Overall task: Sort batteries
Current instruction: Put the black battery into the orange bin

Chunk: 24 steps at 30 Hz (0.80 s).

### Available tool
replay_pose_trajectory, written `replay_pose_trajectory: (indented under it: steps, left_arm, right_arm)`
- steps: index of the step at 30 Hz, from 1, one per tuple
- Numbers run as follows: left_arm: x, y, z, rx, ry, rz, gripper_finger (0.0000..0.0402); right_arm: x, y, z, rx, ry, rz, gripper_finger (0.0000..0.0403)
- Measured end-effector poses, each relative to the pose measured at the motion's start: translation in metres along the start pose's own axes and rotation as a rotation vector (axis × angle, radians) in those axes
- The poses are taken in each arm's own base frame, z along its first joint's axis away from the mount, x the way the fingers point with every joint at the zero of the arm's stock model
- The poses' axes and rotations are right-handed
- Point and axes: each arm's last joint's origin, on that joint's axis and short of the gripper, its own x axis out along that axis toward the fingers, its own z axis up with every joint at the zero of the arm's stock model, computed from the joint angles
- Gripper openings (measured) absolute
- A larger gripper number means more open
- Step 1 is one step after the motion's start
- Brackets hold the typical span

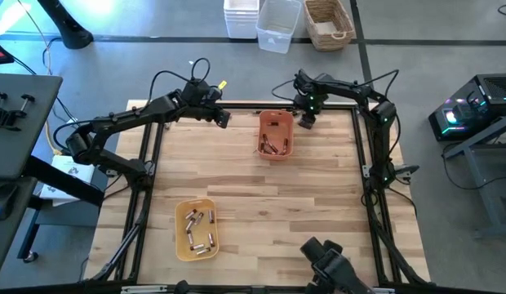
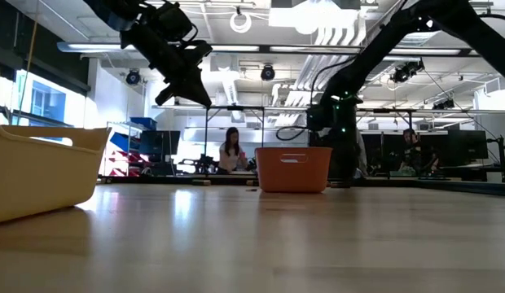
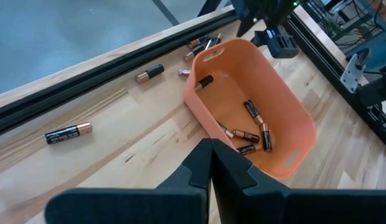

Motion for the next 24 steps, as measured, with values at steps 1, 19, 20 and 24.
replay_pose_trajectory:
  steps: [1,19,20,24]
  left_arm:
    - [0.000,0.000,0.000,0.000,0.000,0.000,0.0000]
    - [0.000,0.000,0.000,0.061,0.005,0.001,0.0000]
    - [0.000,0.000,0.000,0.061,0.005,0.001,0.0000]
    - [0.000,0.000,0.000,0.061,0.005,0.001,0.0000]
  right_arm:
    - [0.003,-0.001,-0.002,0.010,0.008,0.006,0.0162]
    - [0.001,0.002,-0.004,-0.026,-0.001,0.017,0.0122]
    - [0.000,0.002,-0.002,-0.051,-0.013,0.012,0.0122]
    - [0.000,0.006,0.001,-0.106,-0.029,0.000,0.0122]
